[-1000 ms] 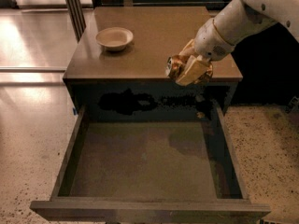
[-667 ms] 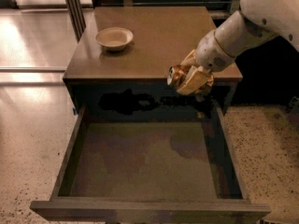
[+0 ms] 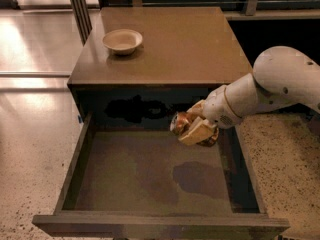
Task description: Place orange can into top drawer
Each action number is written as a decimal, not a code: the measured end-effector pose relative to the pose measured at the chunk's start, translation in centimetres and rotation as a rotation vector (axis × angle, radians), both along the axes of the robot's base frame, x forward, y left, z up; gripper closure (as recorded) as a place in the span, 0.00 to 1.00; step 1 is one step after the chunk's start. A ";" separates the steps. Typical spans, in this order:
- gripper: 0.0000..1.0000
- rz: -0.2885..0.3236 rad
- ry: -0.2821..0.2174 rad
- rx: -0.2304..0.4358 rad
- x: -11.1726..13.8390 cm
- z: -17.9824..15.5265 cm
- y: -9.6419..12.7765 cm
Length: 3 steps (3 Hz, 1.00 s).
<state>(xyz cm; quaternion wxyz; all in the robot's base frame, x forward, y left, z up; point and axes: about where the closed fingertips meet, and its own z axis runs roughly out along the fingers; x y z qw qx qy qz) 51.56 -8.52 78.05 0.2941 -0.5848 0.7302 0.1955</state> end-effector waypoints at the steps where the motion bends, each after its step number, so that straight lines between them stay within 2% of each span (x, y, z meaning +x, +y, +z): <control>1: 1.00 0.000 -0.001 0.000 0.0 0.0 0.0; 2: 1.00 0.000 0.021 -0.001 0.0 -2.1 0.4; 3: 1.00 -0.016 0.066 -0.002 0.0 -7.0 1.2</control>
Offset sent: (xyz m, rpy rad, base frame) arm -0.0001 0.0063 -0.0494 -0.0015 0.0481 -0.0063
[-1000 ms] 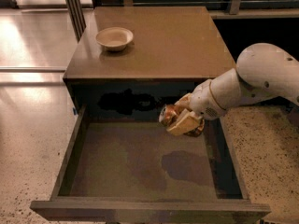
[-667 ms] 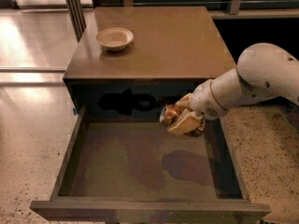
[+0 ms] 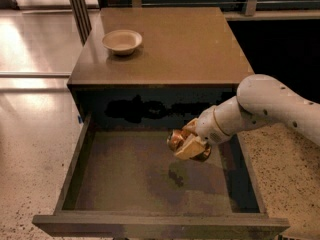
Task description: Place orange can into top drawer
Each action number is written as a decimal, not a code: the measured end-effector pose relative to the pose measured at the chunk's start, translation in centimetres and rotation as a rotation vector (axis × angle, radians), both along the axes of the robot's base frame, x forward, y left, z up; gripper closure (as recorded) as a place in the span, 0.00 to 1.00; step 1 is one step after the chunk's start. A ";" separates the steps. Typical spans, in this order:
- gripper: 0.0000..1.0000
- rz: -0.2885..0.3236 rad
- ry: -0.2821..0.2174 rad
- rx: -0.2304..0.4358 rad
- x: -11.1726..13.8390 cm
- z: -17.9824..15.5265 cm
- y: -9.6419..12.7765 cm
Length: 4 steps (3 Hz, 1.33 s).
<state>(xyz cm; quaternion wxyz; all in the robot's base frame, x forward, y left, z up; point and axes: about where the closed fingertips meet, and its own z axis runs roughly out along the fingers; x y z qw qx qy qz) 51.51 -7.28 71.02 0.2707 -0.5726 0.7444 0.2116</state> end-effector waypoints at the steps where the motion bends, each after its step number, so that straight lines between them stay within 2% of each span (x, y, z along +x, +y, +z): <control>1: 1.00 -0.037 0.035 -0.009 0.1 -4.8 0.8; 2: 1.00 -0.073 0.059 -0.010 -0.7 -8.2 1.5; 3: 0.99 -0.093 0.078 -0.005 -1.4 -9.6 2.1; 4: 0.77 -0.092 0.078 -0.005 -1.4 -9.5 2.1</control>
Offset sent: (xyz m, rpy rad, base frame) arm -0.0197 0.0222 -0.1281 -0.0117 0.0872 -0.1268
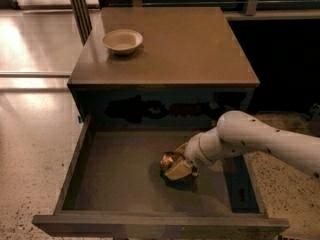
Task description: Place orange can into top drawer
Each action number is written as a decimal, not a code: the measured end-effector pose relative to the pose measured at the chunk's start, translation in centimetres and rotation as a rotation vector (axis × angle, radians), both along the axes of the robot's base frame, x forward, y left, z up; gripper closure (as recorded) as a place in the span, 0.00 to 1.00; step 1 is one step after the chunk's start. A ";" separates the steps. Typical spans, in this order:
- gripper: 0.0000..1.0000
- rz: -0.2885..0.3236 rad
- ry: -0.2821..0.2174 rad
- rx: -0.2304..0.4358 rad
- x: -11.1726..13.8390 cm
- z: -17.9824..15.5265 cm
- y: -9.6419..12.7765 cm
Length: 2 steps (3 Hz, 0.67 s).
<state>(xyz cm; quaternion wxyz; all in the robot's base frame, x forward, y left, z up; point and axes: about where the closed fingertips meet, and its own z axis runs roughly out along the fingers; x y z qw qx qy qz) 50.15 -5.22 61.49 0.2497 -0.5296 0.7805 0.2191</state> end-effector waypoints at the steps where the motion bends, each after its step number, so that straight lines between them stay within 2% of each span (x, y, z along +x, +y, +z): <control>1: 0.54 0.000 0.000 0.000 0.0 0.0 0.0; 2: 0.30 0.000 0.000 0.000 0.0 0.0 0.0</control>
Offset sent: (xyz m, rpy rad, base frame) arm 0.0000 0.0000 0.0000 0.0000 0.0000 0.0000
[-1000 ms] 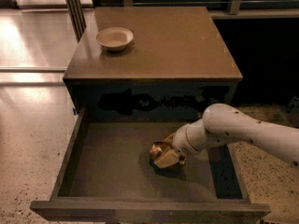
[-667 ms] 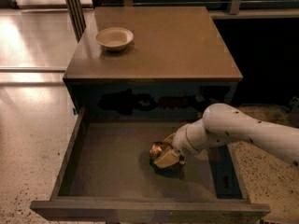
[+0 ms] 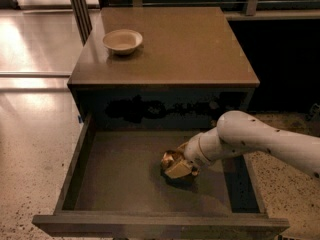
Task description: Place orange can into top drawer
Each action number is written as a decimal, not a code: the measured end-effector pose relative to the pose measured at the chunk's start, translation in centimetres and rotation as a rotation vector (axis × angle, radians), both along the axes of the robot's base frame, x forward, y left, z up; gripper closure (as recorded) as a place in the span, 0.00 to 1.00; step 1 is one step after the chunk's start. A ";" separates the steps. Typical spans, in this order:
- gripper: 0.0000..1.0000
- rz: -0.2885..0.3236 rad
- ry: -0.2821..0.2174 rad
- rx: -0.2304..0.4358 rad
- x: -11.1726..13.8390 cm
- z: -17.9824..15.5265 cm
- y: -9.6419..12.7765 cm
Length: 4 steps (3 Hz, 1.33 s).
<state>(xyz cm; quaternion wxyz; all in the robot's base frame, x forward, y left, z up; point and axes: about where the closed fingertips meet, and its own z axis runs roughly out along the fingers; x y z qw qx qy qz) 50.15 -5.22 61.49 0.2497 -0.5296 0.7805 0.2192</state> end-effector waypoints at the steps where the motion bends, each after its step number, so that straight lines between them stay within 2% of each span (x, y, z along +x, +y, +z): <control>1: 0.07 0.000 0.000 0.000 0.0 0.0 0.0; 2: 0.00 0.000 0.000 0.000 0.0 0.0 0.0; 3: 0.00 0.000 0.000 0.000 0.0 0.0 0.0; 4: 0.00 -0.030 -0.040 -0.041 0.4 1.5 -1.1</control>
Offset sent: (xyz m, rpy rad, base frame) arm 0.0000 0.0000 0.0000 0.0000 0.0000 0.0000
